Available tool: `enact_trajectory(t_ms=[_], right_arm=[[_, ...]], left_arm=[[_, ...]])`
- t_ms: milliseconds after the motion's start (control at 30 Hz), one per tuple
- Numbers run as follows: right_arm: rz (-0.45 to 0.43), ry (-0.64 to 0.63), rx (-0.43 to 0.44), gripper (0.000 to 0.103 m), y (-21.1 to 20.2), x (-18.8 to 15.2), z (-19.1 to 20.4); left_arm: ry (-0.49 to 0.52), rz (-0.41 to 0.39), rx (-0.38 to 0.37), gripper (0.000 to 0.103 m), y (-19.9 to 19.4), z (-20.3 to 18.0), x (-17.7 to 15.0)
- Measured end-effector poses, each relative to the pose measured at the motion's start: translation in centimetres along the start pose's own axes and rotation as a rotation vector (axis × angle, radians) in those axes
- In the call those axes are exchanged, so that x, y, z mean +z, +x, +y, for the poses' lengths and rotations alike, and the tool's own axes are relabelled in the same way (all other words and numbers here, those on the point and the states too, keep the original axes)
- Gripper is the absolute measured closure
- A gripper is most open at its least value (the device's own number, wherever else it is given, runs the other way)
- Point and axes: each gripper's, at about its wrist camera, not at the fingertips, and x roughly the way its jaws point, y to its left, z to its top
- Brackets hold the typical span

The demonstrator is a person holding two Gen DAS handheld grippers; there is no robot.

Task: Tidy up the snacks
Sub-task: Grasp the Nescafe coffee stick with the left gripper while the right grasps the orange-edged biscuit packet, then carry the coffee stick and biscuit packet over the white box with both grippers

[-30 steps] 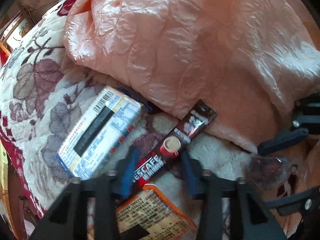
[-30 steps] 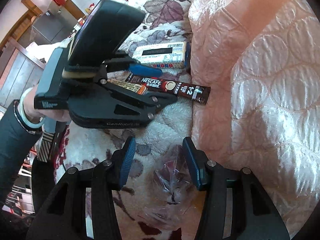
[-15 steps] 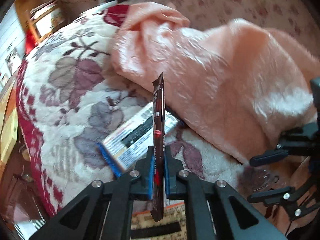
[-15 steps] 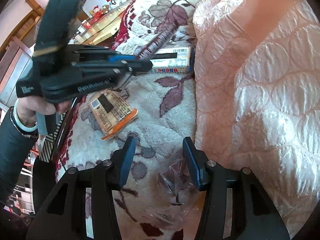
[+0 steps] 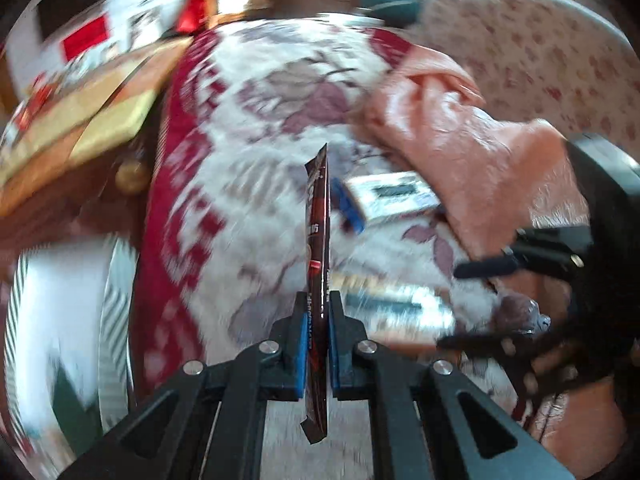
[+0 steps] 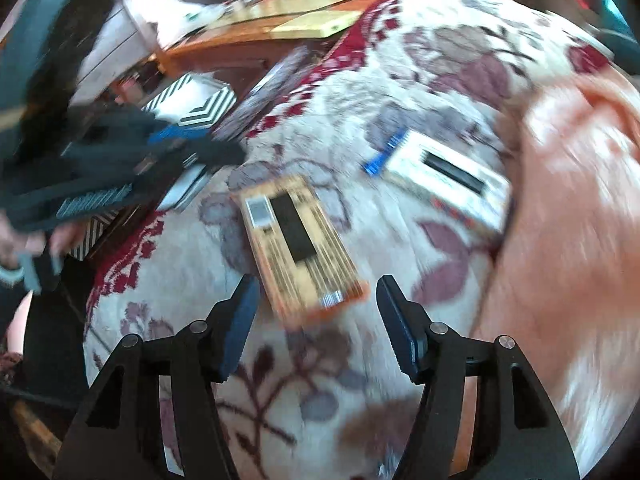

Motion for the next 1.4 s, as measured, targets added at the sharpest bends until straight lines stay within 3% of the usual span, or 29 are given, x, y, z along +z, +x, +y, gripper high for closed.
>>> enact_trajectory(t_ms=[133,233,367,467,667,833,1100,1400], right_arm=[[0.068,-0.082,0.042,0.042,2.3,2.1,0.9],[0.101,-0.156,0.026,0.035,4.0,2.9,1.7],[0.140,-0.129,0.033,0.036,6.3,3.4,1.6],[0.104,-0.084,0.040,0.044,5.9,3.0,1.5],[0.046,-0.053,-0.014,0.046,3.7,0.7,2.9],[-0.027,0.019,0.000,0.046,1.6,-0.3,4.1],[-0.050,0.047,0.016,0.046,1.5,-0.3,6.7],[-0.048,-0.004,0.031,0.046,1.9,1.5,10.1]], left_arm=[[-0.112,0.004,0.006,0.093,-1.1,1.6,-3.2],[-0.130,0.013,0.005,0.093,-1.4,1.4,-4.7],[-0.150,0.010,-0.002,0.093,-1.7,1.0,-5.9],[-0.172,0.000,0.008,0.093,-1.8,1.2,-6.6],[-0.229,-0.021,0.018,0.093,-2.4,1.7,-7.5],[-0.247,-0.037,0.050,0.093,-3.5,2.1,-8.1],[-0.275,-0.071,0.127,0.093,-5.8,3.6,-9.0],[-0.341,-0.104,0.190,0.093,-8.1,6.4,-10.2]])
